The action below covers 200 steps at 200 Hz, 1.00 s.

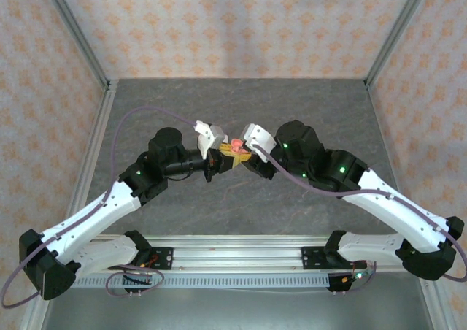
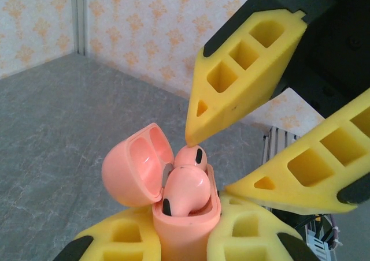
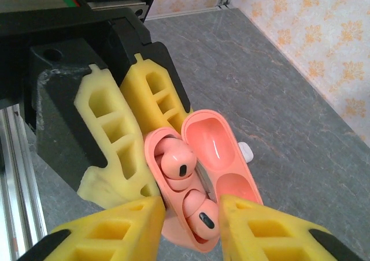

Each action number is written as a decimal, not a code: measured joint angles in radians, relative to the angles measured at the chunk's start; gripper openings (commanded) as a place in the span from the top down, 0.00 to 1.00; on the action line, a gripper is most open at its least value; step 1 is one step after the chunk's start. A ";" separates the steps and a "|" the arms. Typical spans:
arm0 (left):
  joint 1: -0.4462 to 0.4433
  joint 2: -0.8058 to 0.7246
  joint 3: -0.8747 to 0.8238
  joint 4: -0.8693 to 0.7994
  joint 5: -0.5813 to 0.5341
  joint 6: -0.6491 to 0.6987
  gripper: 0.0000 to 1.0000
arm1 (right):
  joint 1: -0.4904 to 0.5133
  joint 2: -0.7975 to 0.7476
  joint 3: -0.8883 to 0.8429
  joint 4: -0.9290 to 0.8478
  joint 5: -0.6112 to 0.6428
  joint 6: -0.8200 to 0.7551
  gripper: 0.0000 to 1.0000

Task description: Insert the wireless bluetooth earbuds into the charging case

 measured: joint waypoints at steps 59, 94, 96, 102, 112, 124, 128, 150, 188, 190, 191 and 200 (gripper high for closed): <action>-0.006 0.000 0.002 0.003 -0.004 0.000 1.00 | -0.001 -0.003 0.016 -0.010 0.003 0.025 0.57; -0.006 -0.001 0.002 0.024 -0.032 0.000 1.00 | 0.013 -0.006 0.053 -0.013 -0.008 0.068 0.46; -0.006 -0.001 0.002 0.024 -0.033 0.000 1.00 | 0.013 -0.007 0.055 -0.013 -0.008 0.069 0.46; -0.006 -0.001 0.002 0.026 -0.036 0.000 1.00 | 0.013 -0.010 0.060 -0.013 -0.007 0.077 0.45; -0.006 -0.001 0.002 0.028 -0.040 0.001 1.00 | 0.013 -0.017 0.066 -0.012 -0.007 0.095 0.44; -0.006 -0.001 0.002 0.032 -0.044 0.002 1.00 | 0.013 -0.026 0.070 -0.012 -0.004 0.110 0.43; -0.006 -0.002 0.002 0.033 -0.048 0.003 1.00 | 0.013 -0.028 0.072 -0.012 -0.003 0.118 0.43; -0.006 -0.009 0.002 0.033 -0.057 0.003 1.00 | 0.013 -0.031 0.097 -0.011 0.005 0.155 0.42; -0.006 -0.043 -0.008 0.050 -0.058 0.002 1.00 | -0.006 -0.021 0.163 -0.021 0.037 0.264 0.42; -0.006 -0.045 -0.009 0.052 -0.058 0.002 1.00 | -0.011 -0.020 0.168 -0.021 0.035 0.270 0.42; -0.006 -0.046 -0.010 0.052 -0.058 0.002 1.00 | -0.012 -0.019 0.170 -0.021 0.035 0.272 0.42; -0.006 -0.057 -0.018 0.069 -0.058 0.000 1.00 | -0.039 -0.013 0.192 -0.021 0.020 0.311 0.43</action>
